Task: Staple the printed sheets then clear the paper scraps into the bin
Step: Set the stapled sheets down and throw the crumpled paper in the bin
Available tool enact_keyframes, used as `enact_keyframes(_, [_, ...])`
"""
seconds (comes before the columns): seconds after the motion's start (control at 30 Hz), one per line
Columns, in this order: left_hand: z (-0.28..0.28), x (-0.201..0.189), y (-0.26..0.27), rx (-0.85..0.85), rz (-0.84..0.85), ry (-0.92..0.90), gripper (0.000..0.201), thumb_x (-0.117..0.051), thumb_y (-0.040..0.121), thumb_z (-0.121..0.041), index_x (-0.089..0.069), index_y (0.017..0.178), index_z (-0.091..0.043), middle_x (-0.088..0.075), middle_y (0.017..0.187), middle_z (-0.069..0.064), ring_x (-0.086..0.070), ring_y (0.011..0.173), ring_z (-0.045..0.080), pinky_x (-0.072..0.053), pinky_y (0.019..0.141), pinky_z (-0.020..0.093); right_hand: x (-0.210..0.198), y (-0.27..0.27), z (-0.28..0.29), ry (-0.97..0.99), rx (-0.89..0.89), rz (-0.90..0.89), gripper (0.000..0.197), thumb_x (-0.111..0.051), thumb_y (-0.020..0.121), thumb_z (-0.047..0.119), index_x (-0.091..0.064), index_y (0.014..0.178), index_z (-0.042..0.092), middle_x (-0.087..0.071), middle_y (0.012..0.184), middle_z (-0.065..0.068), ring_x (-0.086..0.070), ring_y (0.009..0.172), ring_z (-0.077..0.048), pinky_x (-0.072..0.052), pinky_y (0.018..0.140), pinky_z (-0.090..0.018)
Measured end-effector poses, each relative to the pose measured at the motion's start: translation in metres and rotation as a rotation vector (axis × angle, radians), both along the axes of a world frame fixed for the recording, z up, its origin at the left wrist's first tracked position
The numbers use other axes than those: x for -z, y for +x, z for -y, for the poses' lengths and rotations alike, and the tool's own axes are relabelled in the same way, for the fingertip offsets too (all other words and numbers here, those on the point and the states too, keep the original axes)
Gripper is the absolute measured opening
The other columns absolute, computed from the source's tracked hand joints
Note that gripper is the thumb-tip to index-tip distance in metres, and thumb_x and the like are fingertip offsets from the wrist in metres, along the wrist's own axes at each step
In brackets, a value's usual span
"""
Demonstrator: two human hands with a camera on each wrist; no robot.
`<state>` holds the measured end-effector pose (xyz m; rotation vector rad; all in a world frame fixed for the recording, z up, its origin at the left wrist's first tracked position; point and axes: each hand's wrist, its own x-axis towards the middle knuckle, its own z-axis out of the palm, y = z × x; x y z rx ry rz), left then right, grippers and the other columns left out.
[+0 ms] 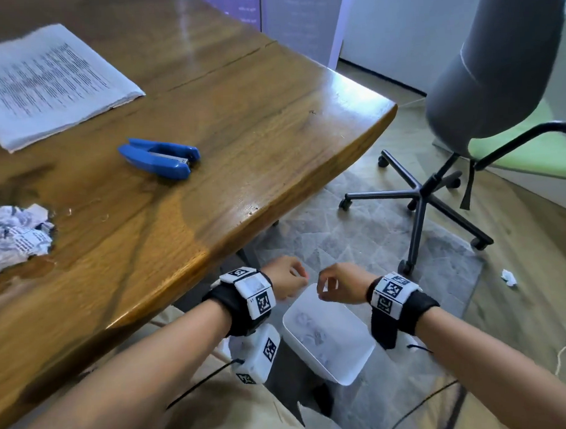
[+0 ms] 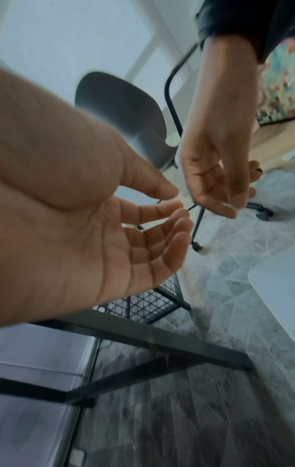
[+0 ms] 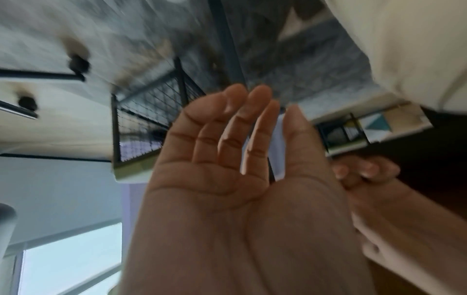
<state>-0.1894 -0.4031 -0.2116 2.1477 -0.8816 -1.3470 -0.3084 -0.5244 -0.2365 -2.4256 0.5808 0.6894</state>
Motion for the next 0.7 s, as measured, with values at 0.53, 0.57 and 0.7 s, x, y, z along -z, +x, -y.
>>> enact_keyframes(0.53, [-0.185,-0.188,0.085,-0.111,0.308,-0.250,0.017,-0.062,0.088,-0.025,-0.055,0.101,-0.017,-0.060,0.090,0.000,-0.058,0.068,0.011,-0.050,0.060,0.021,-0.220,0.139,-0.077,-0.153,-0.496,0.337,0.018,-0.068,0.080,0.039,-0.062,0.097,0.039,-0.064,0.081,0.018,-0.056,0.069,0.001,-0.041,0.064,-0.010])
enact_keyframes(0.57, [-0.203,-0.191,0.097,-0.150,0.403,-0.230,0.015,-0.063,0.087,-0.027,-0.055,0.096,-0.020,-0.063,0.093,0.001,-0.061,0.076,0.015,-0.051,0.069,0.025,-0.217,0.153,-0.087,-0.167,-0.526,0.340,0.020,-0.068,0.080,0.038,-0.060,0.098,0.037,-0.062,0.083,0.018,-0.053,0.068,0.003,-0.039,0.063,-0.010])
enact_keyframes(0.7, [-0.277,-0.198,0.136,-0.325,0.810,0.067,0.028,-0.063,0.081,-0.040,-0.054,0.100,-0.022,-0.056,0.103,0.003,-0.054,0.088,0.020,-0.045,0.077,0.033,-0.201,0.207,-0.136,-0.255,-0.629,0.341,0.055,-0.070,0.078,0.034,-0.049,0.127,0.023,-0.054,0.107,0.006,-0.054,0.086,-0.004,-0.038,0.074,-0.015])
